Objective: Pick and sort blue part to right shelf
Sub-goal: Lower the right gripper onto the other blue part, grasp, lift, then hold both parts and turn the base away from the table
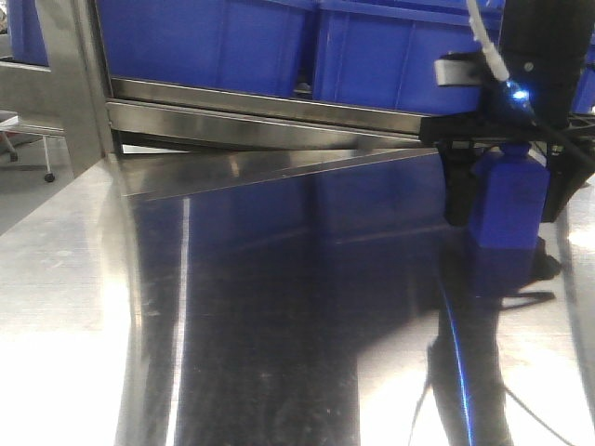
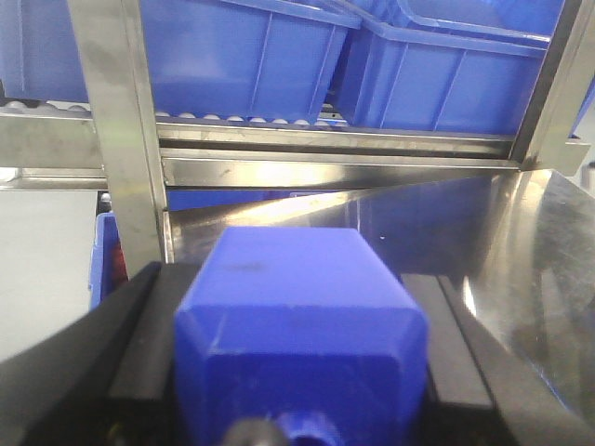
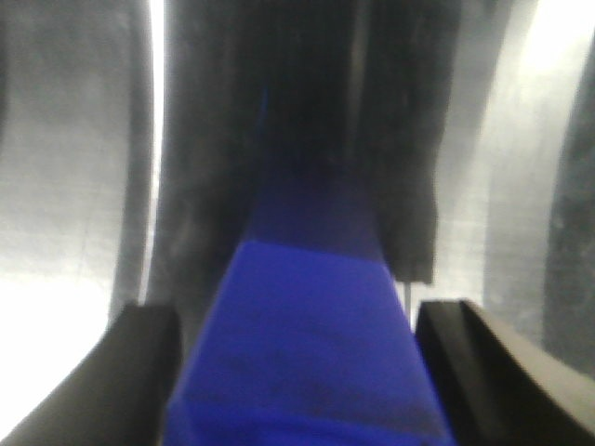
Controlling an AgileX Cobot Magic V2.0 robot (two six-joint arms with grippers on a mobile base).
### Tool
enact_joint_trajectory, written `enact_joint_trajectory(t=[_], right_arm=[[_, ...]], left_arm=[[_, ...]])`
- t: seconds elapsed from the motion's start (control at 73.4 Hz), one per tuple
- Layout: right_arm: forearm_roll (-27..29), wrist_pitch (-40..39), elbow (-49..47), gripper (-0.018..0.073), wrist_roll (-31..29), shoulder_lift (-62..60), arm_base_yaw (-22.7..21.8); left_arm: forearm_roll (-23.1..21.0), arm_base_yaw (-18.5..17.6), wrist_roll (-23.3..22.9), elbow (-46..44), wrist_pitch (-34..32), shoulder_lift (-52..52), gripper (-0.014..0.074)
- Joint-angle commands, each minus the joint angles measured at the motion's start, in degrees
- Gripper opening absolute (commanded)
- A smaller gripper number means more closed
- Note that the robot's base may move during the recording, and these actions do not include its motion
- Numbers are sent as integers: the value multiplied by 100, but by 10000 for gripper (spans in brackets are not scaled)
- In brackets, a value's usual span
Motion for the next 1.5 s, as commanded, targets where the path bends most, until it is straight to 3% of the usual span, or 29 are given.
enact_joint_trajectory(t=[0.0, 0.068, 0.177, 0.273, 0.559, 0.804, 1.131, 1.485], right_arm=[[-15, -117, -172, 453, 20, -250, -14], [-15, -149, -172, 323, 20, -296, -14], [-15, -257, -172, 230, 20, -449, -14], [-26, -390, -172, 228, 20, -692, -14], [-379, -778, 189, 228, 20, -1802, -5], [-773, -1497, 1702, 228, 10, -3322, -5], [-849, -2483, 4023, 228, -43, -5909, -5], [-1072, -2585, 4594, 228, -43, -8546, -5]], left_arm=[[42, -38, -3, -181, -549, 0, 241], [42, -38, -3, -181, -549, 0, 241], [81, -38, -3, -181, -549, -29, 241], [267, -28, -3, -130, -559, -212, 241], [280, 212, -13, 494, -547, -1279, 241], [269, 327, -13, 1019, -547, -2042, 241], [280, 327, -13, 1120, -462, -2101, 241], [280, 327, -13, 1120, -293, -2101, 241]])
